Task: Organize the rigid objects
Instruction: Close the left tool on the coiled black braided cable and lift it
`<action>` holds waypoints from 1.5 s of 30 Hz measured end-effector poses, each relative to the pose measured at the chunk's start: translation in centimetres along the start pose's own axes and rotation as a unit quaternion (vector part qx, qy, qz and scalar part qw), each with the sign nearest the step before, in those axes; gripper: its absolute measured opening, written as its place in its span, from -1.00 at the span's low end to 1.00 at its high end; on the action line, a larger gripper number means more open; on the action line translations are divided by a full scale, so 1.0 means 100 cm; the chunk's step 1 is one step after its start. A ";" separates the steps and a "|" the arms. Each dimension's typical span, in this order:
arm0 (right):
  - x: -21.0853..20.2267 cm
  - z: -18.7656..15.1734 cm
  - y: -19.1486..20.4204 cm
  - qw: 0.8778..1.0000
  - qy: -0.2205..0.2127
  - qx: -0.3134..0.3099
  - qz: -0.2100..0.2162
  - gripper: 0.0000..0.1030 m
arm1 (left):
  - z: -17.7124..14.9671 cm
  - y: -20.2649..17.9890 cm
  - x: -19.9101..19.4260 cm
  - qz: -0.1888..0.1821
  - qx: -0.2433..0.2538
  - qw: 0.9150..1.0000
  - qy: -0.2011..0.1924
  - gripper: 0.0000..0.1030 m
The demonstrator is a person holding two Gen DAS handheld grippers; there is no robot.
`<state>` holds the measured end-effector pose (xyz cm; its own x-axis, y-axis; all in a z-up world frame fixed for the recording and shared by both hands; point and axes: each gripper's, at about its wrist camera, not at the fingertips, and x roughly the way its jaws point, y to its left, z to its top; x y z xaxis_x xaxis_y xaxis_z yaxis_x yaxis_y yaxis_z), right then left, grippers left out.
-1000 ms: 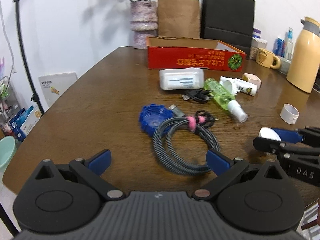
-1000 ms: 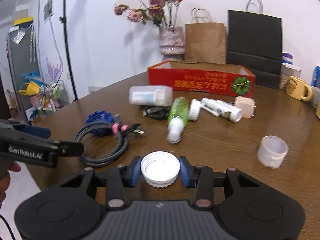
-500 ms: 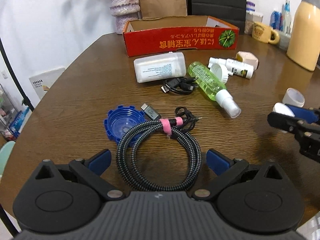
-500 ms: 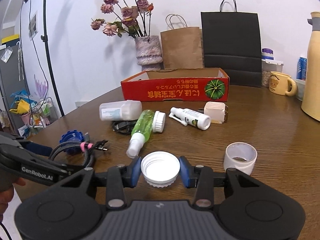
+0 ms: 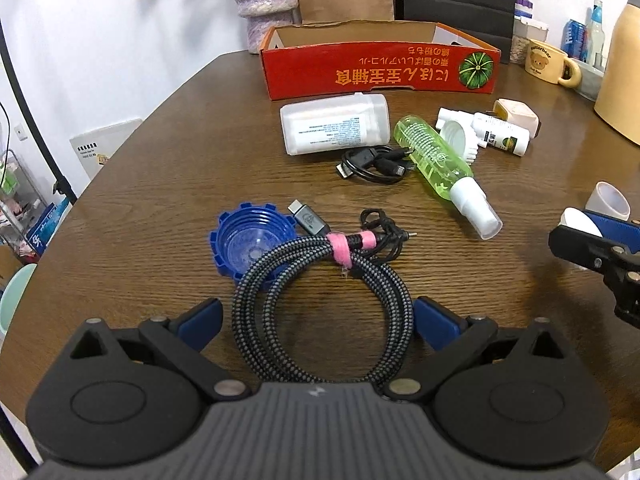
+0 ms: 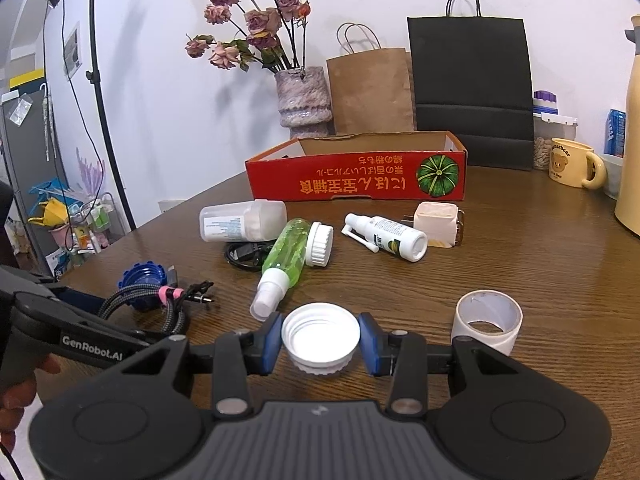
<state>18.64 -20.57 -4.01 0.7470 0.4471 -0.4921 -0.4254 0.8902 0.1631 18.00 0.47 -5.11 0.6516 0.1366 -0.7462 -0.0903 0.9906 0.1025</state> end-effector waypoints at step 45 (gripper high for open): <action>-0.024 0.008 0.004 0.999 -0.023 -0.004 -0.024 -0.23 | -0.018 0.009 -0.016 -0.053 -0.041 0.997 -0.023 0.66</action>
<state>17.10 -21.19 -2.09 0.7888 0.4081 -0.4595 -0.3929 0.9098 0.1336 15.56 1.14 -4.97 0.6945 0.0329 -0.7187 -0.0789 0.9964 -0.0306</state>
